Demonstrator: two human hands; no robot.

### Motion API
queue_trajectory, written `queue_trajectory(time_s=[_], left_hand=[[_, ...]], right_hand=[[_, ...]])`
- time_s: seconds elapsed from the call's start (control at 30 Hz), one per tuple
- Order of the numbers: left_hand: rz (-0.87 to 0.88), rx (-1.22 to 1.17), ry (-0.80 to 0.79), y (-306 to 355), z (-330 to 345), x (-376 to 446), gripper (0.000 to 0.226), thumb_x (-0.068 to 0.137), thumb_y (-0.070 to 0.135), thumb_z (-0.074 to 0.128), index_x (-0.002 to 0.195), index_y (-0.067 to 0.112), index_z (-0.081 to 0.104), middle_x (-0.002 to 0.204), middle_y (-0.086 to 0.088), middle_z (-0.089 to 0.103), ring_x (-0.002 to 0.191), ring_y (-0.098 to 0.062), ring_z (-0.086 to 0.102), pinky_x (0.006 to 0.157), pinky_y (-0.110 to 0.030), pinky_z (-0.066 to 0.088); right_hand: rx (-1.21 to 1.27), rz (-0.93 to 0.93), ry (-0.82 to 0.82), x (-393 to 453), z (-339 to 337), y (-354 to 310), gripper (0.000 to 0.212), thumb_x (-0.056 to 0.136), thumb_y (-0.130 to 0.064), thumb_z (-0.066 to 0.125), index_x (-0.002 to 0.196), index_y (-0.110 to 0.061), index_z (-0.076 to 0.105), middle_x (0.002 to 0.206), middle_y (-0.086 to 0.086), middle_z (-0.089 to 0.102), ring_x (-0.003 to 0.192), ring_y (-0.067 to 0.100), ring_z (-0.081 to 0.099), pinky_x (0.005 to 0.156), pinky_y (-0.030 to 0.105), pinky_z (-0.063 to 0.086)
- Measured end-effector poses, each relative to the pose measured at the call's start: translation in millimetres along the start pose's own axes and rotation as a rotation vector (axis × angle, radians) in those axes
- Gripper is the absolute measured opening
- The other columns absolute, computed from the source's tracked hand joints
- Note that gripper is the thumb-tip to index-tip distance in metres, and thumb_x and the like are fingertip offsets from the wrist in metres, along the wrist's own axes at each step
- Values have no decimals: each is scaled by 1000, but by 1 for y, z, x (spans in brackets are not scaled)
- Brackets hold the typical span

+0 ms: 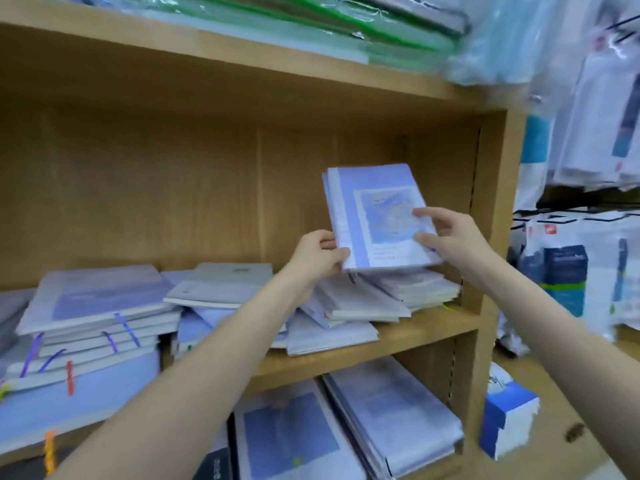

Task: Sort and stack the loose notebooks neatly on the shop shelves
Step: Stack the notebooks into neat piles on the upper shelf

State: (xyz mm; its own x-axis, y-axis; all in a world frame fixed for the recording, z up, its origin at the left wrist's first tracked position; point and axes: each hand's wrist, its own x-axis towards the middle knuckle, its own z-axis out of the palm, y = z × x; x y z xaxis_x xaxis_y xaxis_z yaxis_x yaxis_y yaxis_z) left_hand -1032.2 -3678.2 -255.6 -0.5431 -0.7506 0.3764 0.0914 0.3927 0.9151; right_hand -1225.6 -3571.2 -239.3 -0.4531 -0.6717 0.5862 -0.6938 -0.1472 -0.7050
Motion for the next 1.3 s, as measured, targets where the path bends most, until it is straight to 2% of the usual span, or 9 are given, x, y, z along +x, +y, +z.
queue_trajectory(time_s=[0.2,0.3,0.43,0.57,0.7,0.93,1.07,1.2,1.3], left_hand=[[51,474,-248,-37,49,47,25,90,1,52,114,1,60,104,-9,61,95,-15,55,71,-8,40],[11,881,-413,-55,42,52,13,91,10,49,101,9,58,98,-4,51,97,-21,53,81,-27,40],[1,1006,-443,-51,33,41,31,96,23,48,125,16,54,125,1,53,119,-13,47,98,-23,36],[13,1082,-440,-38,9,24,32,93,29,53,123,21,57,126,9,56,111,-3,52,93,-16,39],[58,999,-362,-35,-15,9,19,89,27,59,106,26,66,91,10,69,72,2,58,62,-5,37],[207,1030,-195,-44,-29,-12,20,93,21,53,103,22,69,106,10,67,88,0,59,83,-8,40],[518,1237,-31,-45,-48,-37,37,85,29,40,90,13,72,88,2,72,80,-10,61,93,-30,40],[415,1313,-101,-45,-67,-51,43,79,35,38,91,10,71,90,-4,72,82,-25,68,78,-38,51],[353,1355,-130,-54,-79,-60,44,80,38,37,92,13,72,95,-1,71,93,-24,67,82,-44,51]], right_hand=[[-676,6,-327,55,-15,56,28,95,-15,47,114,-24,66,117,5,64,92,22,58,74,25,38],[-639,-2,-497,34,1,70,27,97,-25,47,116,-16,65,115,4,65,94,18,60,83,30,44],[-289,-36,-397,-1,16,68,33,89,-47,55,106,-21,66,99,-17,60,96,0,53,82,23,37],[-489,-100,-349,-10,34,69,46,84,-44,60,125,-23,56,127,-7,57,119,14,51,97,37,41],[-580,-151,-315,-1,45,71,33,86,-16,50,117,-12,61,95,11,66,85,28,58,67,31,43],[-532,-186,-414,4,52,69,43,96,-25,48,138,-16,45,103,1,64,72,8,51,72,28,34],[-316,-387,-472,-24,51,53,56,83,-40,66,134,-24,49,145,-4,41,130,7,37,97,16,24],[-476,-492,-500,-37,82,46,50,88,-36,62,133,-18,50,140,-2,48,130,12,41,101,22,27],[-369,-538,-205,-46,105,52,33,93,-29,43,113,-10,63,100,10,69,96,28,62,78,33,39]])
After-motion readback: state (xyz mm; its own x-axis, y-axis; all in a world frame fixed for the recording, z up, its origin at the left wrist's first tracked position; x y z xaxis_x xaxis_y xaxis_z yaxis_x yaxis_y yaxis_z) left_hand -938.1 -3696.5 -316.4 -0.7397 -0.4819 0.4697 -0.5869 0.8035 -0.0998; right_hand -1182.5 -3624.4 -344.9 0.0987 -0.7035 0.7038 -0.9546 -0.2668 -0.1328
